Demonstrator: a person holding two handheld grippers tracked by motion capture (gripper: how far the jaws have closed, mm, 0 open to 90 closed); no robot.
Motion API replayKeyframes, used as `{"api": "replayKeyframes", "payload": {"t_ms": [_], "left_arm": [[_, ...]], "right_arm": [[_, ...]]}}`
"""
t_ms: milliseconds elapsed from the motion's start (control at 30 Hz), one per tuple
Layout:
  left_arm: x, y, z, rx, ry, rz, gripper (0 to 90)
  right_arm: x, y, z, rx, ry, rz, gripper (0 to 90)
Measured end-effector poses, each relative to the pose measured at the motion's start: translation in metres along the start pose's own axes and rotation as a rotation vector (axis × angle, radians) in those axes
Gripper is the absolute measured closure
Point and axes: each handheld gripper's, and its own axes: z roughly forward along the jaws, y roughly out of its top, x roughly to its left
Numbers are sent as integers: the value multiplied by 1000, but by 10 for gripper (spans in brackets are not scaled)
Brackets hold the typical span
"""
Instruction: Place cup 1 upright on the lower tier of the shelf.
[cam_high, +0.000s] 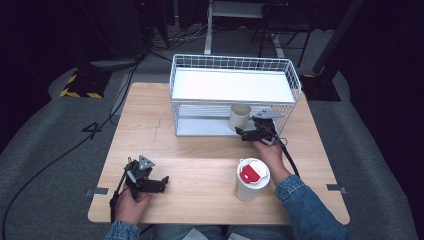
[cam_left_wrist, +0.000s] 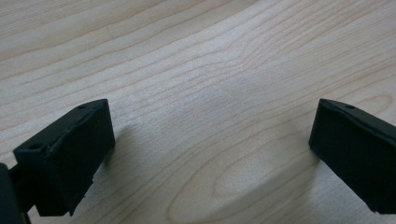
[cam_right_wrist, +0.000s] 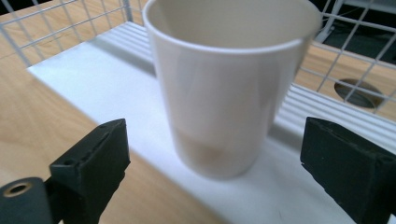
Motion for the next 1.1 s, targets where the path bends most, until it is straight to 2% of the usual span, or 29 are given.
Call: {"api": "replayKeyframes", "payload": {"t_ms": [67, 133, 433, 567, 700, 767, 800, 867, 1000, 1100], "left_arm": [[-1, 0, 0, -1, 1, -4, 6], [-1, 1, 1, 1, 3, -5, 6], [-5, 6, 6, -1, 8, -15, 6], [-6, 8, 8, 1, 2, -8, 6], [-6, 8, 8, 1, 2, -8, 6], [-6, 8, 8, 1, 2, -8, 6], [-6, 8, 8, 0, 2, -7, 6], [-6, 8, 8, -1, 4, -9, 8], [-7, 8, 7, 1, 5, -6, 9], [-7, 8, 7, 0, 5, -6, 9]], "right_arm": [[0, 0, -4, 8, 4, 7, 84], [-1, 0, -15, 12, 26, 4, 84], [7, 1, -61, 9, 61, -67, 84], [9, -6, -83, 26, 50, -106, 84], [8, -6, -99, 62, 56, -107, 84], [8, -6, -103, 61, 51, -113, 83], [10, -8, -112, 39, 25, -137, 84], [10, -8, -115, 34, 21, -144, 84], [11, -17, -128, 34, 9, -149, 84], [9, -25, -139, 22, -3, -132, 84]]}}
